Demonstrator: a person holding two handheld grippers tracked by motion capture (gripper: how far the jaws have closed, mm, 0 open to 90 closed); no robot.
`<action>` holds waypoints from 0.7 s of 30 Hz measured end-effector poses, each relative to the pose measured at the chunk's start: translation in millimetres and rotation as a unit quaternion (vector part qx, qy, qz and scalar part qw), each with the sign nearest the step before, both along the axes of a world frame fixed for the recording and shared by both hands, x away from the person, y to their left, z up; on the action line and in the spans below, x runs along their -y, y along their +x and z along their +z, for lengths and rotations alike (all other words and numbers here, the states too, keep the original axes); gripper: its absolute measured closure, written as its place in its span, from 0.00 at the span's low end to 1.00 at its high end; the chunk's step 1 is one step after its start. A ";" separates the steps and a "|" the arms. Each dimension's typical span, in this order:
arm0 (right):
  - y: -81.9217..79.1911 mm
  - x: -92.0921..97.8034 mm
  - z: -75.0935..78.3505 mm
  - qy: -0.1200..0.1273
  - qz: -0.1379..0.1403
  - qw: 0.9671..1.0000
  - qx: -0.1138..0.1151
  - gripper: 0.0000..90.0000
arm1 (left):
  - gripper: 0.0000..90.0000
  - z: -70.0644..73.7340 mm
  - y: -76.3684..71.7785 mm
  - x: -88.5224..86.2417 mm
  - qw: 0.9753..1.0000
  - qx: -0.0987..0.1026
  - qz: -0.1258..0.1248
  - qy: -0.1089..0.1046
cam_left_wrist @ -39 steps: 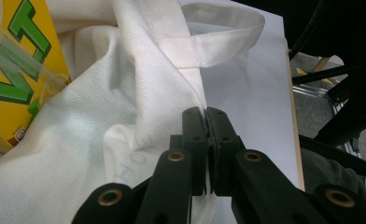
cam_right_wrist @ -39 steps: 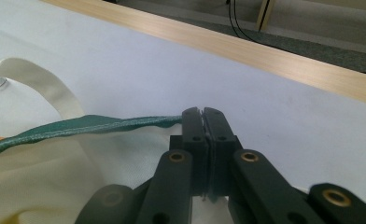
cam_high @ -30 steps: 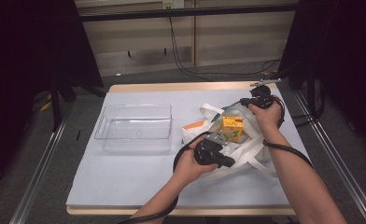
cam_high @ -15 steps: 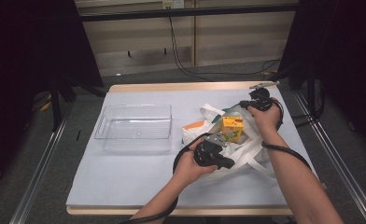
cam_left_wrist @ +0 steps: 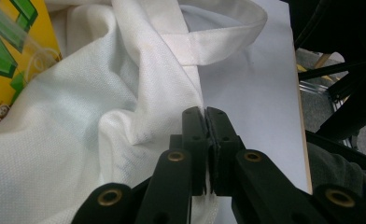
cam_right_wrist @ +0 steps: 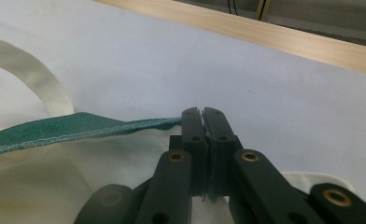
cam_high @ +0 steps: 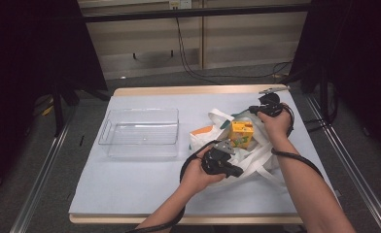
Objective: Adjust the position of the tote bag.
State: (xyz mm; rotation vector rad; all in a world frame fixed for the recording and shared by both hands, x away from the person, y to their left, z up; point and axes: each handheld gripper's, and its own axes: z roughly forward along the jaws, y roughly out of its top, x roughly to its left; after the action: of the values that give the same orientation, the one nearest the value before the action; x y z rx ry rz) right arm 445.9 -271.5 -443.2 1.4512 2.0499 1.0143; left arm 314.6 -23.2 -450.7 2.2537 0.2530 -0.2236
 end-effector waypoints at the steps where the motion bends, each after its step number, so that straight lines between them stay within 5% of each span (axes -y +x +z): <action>1: -0.1 0.5 0.1 0.001 0.001 1.000 0.002 0.98 | 0.97 0.3 0.4 -0.3 1.000 0.001 -0.002 0.004; 4: -1.5 2.2 1.0 0.007 0.000 1.000 0.006 0.97 | 0.97 0.9 1.2 -1.1 1.000 0.001 -0.007 0.011; 13: -6.3 4.0 9.8 0.009 -0.011 1.000 0.016 0.82 | 0.92 9.0 5.4 -6.0 0.999 -0.024 0.014 -0.029; 21: -11.7 5.5 26.3 0.000 -0.016 1.000 0.022 0.72 | 0.79 30.9 9.5 -7.5 0.999 -0.014 0.023 -0.030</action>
State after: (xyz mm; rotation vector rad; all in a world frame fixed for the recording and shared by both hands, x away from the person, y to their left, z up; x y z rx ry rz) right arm 434.1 -277.0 -416.9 1.4435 1.9908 1.0241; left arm 324.1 -15.7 -419.8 2.1834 0.3082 -0.2363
